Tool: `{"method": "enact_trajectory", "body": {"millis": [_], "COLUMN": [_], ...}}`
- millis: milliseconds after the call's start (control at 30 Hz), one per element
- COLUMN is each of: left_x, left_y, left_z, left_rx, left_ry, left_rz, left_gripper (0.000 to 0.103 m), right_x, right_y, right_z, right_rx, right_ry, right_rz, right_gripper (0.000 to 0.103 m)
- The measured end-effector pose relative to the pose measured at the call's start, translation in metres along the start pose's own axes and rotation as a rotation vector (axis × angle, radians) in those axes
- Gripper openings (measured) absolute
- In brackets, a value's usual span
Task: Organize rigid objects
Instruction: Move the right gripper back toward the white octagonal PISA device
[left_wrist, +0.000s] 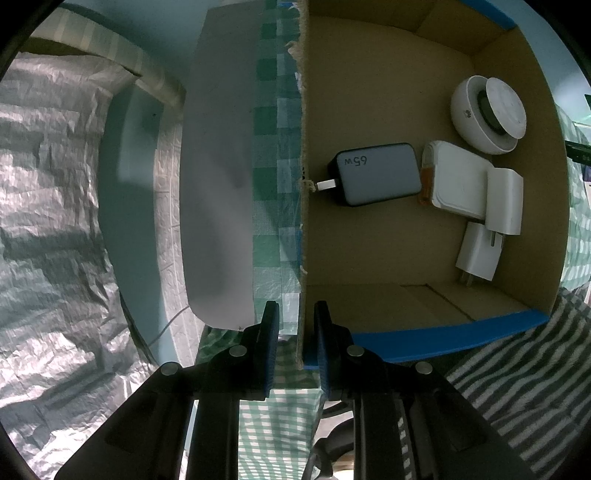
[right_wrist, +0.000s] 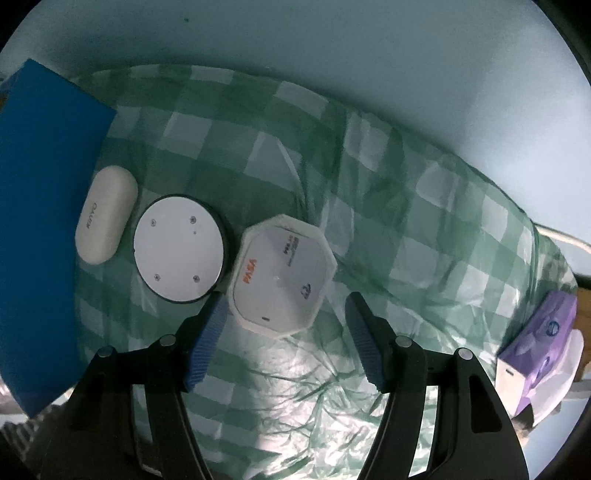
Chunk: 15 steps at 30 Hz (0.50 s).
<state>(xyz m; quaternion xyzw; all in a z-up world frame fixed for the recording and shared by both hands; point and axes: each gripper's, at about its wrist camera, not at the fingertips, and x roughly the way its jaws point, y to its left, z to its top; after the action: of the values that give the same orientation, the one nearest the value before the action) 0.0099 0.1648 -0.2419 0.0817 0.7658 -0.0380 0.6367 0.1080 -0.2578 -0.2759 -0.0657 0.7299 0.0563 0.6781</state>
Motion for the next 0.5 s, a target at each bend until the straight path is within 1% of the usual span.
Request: {"method": "enact_trajectory", "body": {"millis": [167, 233, 367, 400, 500], "left_x": [0.0, 0.001, 0.001, 0.001, 0.001], "left_y": [0.001, 0.001, 0.002, 0.002, 0.002], "left_z": [-0.001, 0.0, 0.0, 0.0, 0.0], "left_rx": [-0.005, -0.006, -0.005, -0.004, -0.004], "left_ry": [0.0, 0.002, 0.002, 0.003, 0.004], "left_rz": [0.0, 0.0, 0.001, 0.002, 0.0], "left_gripper": [0.021, 0.022, 0.022, 0.022, 0.022], "right_x": [0.008, 0.011, 0.015, 0.017, 0.018], "right_y": [0.006, 0.008, 0.01, 0.01, 0.008], "right_z": [0.008, 0.01, 0.026, 0.029, 0.032], "right_rx": [-0.007, 0.007, 0.047, 0.053, 0.064], "right_ry": [0.001, -0.003, -0.015, -0.012, -0.008], "right_rz": [-0.011, -0.007, 0.013, 0.023, 0.042], "right_gripper": [0.067, 0.067, 0.067, 0.062, 0.059]}}
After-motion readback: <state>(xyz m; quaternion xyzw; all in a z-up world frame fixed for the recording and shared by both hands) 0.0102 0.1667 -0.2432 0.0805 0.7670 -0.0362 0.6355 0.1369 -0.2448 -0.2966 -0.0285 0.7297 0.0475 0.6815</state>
